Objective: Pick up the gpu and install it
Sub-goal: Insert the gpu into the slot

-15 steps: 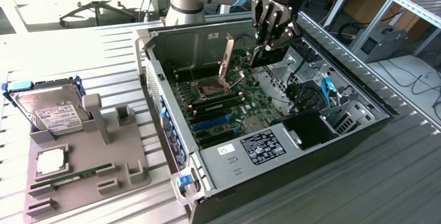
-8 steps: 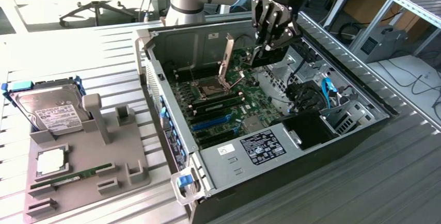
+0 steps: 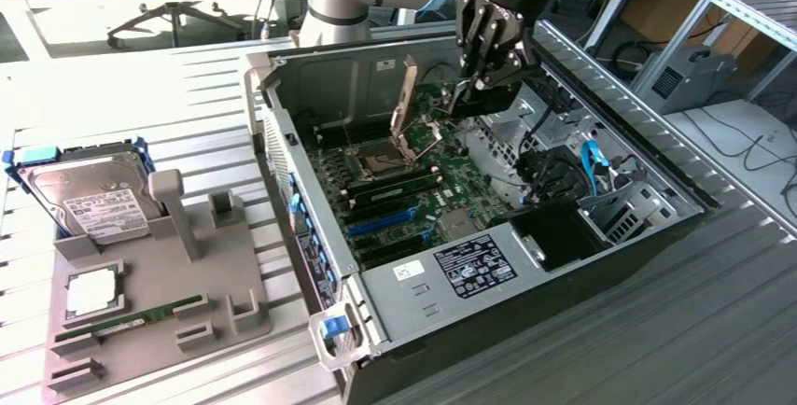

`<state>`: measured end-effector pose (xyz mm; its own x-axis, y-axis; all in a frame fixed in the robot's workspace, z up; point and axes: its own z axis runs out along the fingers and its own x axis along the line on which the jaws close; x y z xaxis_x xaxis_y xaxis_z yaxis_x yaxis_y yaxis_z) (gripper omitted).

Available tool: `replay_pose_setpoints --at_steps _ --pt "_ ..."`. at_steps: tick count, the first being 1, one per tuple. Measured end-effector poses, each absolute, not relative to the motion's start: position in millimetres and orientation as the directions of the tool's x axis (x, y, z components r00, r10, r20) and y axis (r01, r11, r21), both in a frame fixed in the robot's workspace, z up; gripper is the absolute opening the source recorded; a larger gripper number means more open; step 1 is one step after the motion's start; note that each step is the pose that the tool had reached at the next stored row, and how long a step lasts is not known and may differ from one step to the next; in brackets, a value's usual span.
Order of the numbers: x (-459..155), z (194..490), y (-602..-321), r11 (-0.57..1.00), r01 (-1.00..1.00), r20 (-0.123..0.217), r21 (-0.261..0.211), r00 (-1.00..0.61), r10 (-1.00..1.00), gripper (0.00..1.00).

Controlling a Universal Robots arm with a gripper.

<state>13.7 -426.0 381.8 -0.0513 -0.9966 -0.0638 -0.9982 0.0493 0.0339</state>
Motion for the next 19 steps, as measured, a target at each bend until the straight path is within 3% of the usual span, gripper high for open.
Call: replay_pose_setpoints --at_steps 19 --pt "13.6 381.4 -432.7 0.053 -0.998 -0.064 0.034 -0.055 -0.996 0.27"
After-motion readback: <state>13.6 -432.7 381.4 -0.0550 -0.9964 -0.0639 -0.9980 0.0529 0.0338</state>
